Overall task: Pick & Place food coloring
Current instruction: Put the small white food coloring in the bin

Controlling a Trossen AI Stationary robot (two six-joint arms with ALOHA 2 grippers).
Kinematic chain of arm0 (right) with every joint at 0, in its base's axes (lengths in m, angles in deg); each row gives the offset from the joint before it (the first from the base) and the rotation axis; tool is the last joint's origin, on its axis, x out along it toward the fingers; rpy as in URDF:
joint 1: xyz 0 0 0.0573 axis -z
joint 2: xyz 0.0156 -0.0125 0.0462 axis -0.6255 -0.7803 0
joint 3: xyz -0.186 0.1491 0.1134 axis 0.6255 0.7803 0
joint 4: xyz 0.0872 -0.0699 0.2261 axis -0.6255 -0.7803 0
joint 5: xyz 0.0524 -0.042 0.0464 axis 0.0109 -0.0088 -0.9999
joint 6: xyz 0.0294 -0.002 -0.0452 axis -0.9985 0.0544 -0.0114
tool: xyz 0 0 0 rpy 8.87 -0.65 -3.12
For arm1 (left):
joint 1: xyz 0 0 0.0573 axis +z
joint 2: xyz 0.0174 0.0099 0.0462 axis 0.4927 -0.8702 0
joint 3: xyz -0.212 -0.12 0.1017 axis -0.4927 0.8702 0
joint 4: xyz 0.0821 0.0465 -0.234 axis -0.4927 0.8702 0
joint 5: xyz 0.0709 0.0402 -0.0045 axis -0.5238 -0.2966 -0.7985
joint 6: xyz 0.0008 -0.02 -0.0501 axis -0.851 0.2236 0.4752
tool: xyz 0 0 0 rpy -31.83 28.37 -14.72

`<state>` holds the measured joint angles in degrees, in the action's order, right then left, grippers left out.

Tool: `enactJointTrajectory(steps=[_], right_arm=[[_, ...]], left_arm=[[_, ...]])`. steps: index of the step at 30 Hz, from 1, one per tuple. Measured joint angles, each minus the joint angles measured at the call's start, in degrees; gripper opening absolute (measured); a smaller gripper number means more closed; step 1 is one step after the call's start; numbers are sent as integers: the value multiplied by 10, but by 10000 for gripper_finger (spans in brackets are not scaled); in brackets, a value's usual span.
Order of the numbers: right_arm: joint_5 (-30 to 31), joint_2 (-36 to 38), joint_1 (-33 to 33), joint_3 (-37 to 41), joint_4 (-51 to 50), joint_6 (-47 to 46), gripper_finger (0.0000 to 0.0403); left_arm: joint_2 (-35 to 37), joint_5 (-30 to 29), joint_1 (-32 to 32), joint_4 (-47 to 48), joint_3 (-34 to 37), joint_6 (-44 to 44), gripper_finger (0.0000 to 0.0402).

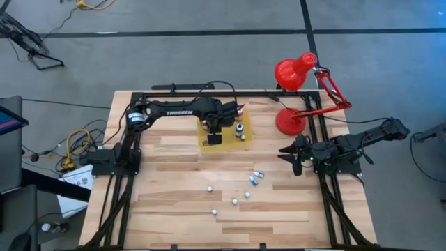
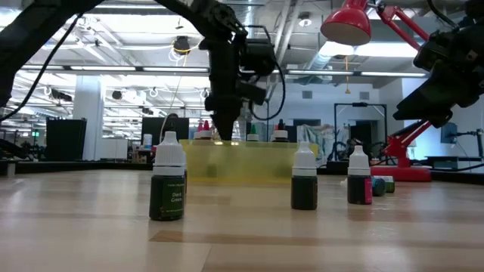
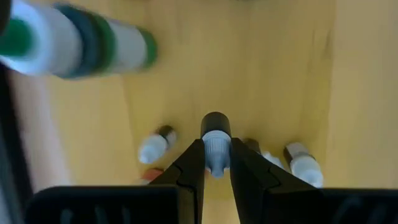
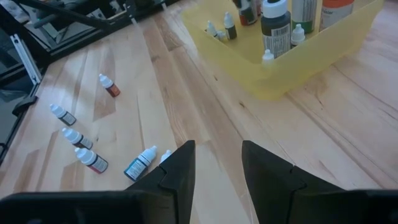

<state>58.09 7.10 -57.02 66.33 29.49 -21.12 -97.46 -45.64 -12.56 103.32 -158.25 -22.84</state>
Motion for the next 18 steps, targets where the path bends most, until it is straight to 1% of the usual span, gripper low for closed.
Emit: enactJointTrajectory(steps=[5,13,18], right_arm=[[0,0,0,0,1,0,122],[0,0,0,0,0,0,122],[0,0,0,0,0,0,122]], left_arm=[[-27,-1,0,6,0,-17,46],[-34,-7,6,8,0,-22,46],[-33,-32,9,17,0,-15,46]])
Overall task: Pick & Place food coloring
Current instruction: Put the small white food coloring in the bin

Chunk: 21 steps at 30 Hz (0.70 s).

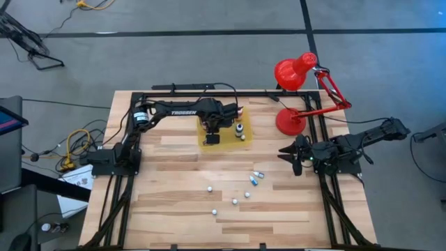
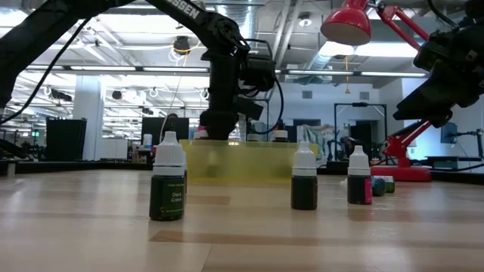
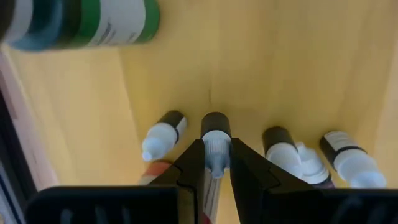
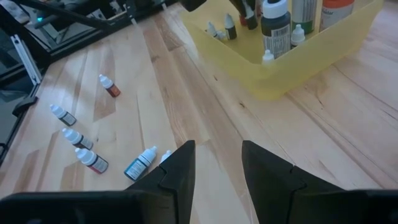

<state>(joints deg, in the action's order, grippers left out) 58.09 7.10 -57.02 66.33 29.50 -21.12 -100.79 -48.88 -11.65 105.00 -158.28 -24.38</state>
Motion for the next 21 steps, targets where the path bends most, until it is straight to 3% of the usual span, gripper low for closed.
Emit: enactJointTrajectory(steps=[6,21], right_arm=[[0,0,0,0,0,0,122],[0,0,0,0,0,0,122]], left_arm=[[0,0,2,14,0,20,57],[0,-1,2,13,-1,76,145]])
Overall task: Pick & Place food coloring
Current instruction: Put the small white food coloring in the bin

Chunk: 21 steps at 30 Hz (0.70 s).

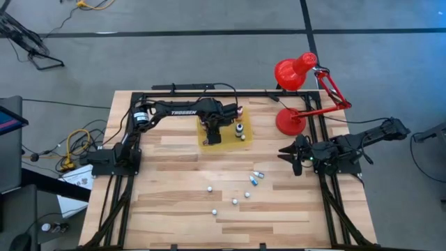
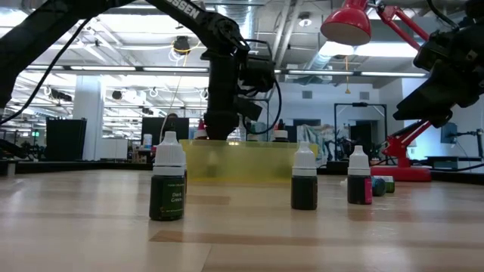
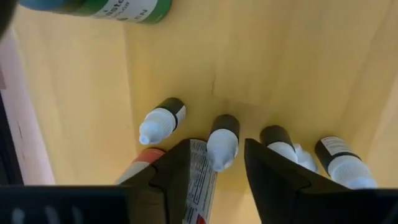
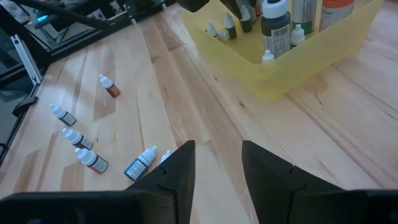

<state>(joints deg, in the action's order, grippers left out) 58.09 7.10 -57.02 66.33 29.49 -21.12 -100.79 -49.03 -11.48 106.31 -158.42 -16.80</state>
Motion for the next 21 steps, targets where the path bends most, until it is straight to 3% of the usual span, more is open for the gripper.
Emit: enactJointTrajectory(steps=[6,12,17,21], right_arm=[[0,0,0,0,0,0,122],[0,0,0,0,0,0,122],[0,0,0,0,0,0,122],[0,0,0,0,0,0,122]], left_arm=[[0,-17,0,46,-57,8,179],[1,-14,-18,126,-143,30,180],[1,45,-56,165,-174,90,173],[1,13,-109,183,-174,141,170]])
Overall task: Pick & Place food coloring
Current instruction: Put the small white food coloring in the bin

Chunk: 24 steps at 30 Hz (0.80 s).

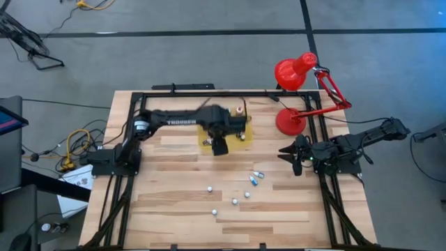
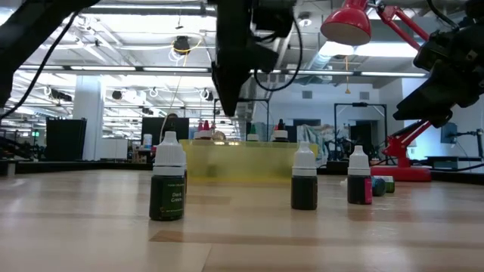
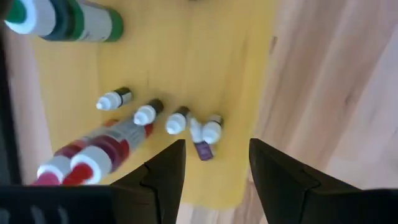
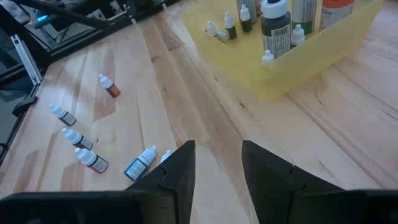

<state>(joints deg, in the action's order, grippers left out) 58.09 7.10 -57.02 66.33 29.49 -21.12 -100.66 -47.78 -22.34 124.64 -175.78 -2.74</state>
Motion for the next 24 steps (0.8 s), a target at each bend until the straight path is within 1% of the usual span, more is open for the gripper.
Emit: enactJointTrajectory(steps=[3,7,10,13,16,21,24], right_arm=[[0,0,0,0,0,0,122],[0,0,0,0,0,0,122],[0,0,0,0,0,0,122],[0,0,0,0,0,0,122],[0,0,0,0,0,0,122],[0,0,0,0,0,0,122],[0,0,0,0,0,0,122]], left_arm=[[0,-34,-41,12,0,14,169],[0,-43,-91,38,0,9,169],[0,-70,-119,70,0,10,169],[0,-85,-137,93,0,23,169],[0,-82,-153,101,0,54,169],[0,-41,-180,78,0,127,169],[0,-34,-199,66,0,165,169]])
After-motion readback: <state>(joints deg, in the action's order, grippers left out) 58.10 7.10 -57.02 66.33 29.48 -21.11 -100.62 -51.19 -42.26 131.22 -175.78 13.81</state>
